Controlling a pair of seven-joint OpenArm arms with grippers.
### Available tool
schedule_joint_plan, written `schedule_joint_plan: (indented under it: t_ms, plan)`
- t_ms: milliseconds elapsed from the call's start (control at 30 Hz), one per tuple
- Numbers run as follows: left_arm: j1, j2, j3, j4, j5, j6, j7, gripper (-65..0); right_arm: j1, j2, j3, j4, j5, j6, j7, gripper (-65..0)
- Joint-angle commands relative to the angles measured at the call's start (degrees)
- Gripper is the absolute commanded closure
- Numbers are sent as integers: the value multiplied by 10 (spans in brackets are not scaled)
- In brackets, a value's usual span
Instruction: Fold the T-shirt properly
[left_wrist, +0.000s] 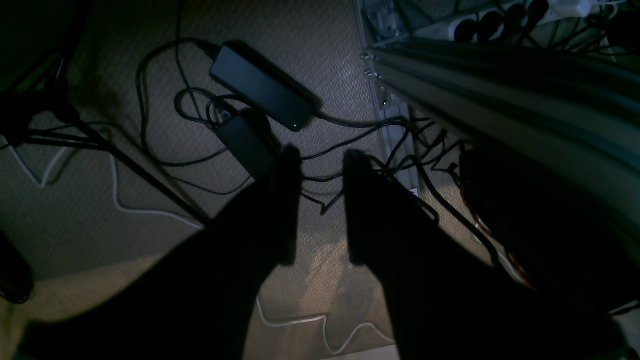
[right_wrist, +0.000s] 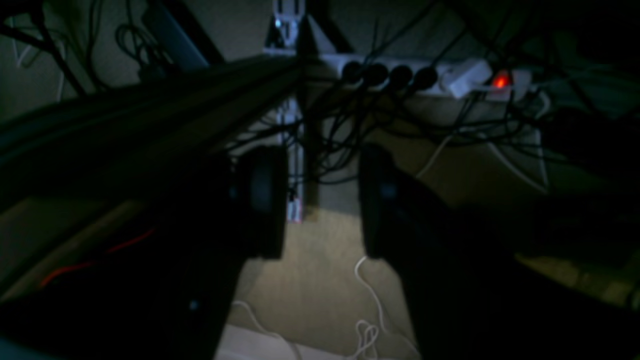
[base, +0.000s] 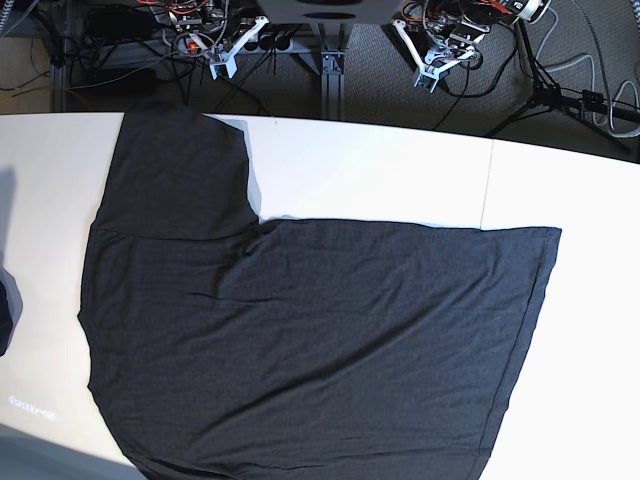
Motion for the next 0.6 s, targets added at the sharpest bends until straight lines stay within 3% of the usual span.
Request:
schedule_joint_plan:
  t_ms: [0, 67, 200, 433, 567]
  plan:
    - [1, -1, 1, 2, 1, 10, -2, -183, -1, 3, -1, 3, 2, -23, 5, -244]
    - [1, -1, 1, 2, 0, 10, -2, -175, -1, 3, -1, 3, 3, -23, 5, -244]
    - [1, 0, 1, 2, 0, 10, -2, -98, -1, 3, -1, 3, 35, -23, 5, -236]
    - [1, -1, 1, 2, 0, 10, 10, -86, -1, 3, -1, 3, 39, -23, 5, -50]
    - [2, -1, 1, 2, 0, 10, 18, -87, -1, 3, -1, 3, 38, -23, 5, -49]
